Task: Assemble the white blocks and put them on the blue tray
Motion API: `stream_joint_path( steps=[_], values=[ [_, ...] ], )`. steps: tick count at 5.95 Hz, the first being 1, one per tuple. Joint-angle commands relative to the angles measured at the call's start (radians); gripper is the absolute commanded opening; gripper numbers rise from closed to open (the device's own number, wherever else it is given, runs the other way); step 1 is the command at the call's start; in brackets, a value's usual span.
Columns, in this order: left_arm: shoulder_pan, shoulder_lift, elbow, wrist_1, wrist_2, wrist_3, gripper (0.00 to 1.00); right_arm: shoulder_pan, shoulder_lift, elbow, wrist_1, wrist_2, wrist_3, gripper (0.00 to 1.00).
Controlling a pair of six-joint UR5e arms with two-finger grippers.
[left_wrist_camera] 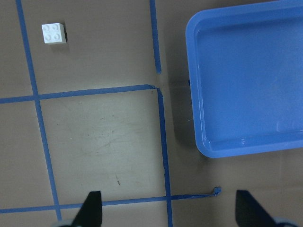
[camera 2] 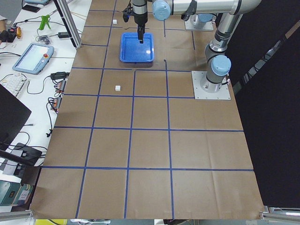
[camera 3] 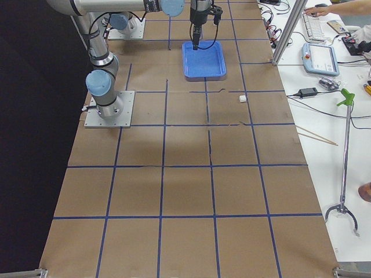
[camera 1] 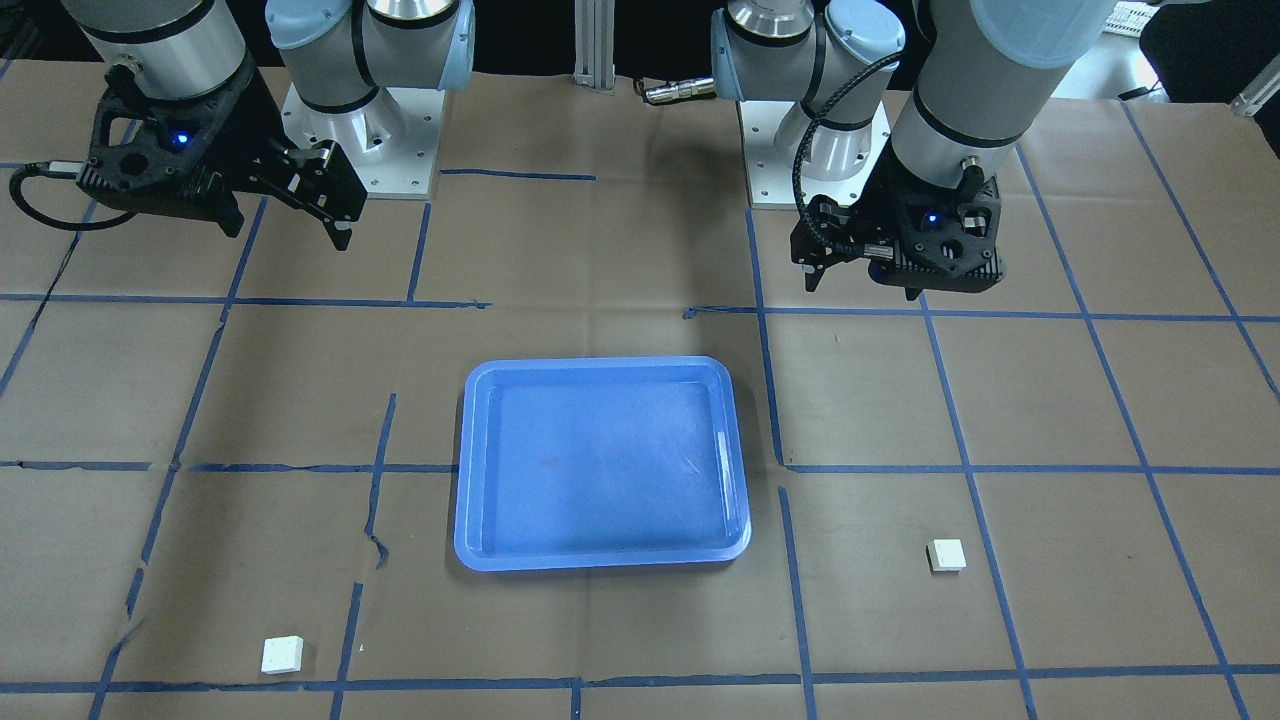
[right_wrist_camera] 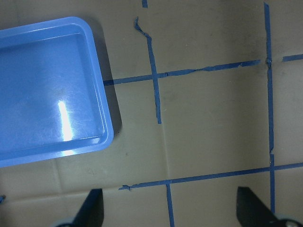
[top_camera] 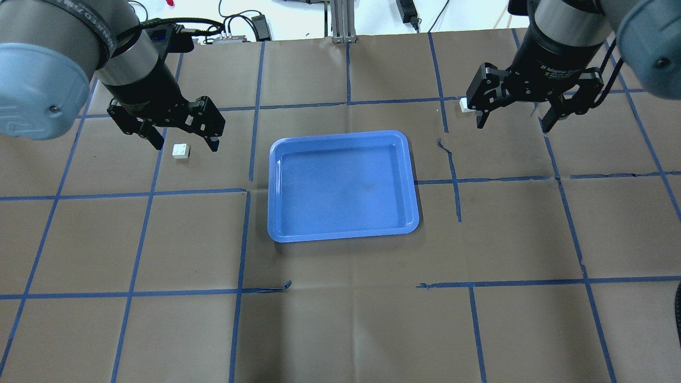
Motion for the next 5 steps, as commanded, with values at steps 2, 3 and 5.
stream_joint_path(
  steps=[2, 3, 5],
  values=[
    [0.002, -0.002, -0.002, -0.011, -0.001, -0.003, 0.99, 0.0, 0.001, 0.002, 0.0, 0.0, 0.0, 1.0],
    [0.002, -0.027, -0.005, -0.021, 0.0, 0.003, 0.99, -0.002, 0.001, 0.002, 0.0, -0.002, 0.0, 1.0],
    [0.037, -0.029, 0.027, -0.082, -0.003, -0.003, 0.99, -0.002, 0.001, 0.002, -0.001, -0.005, 0.0, 1.0]
  ],
)
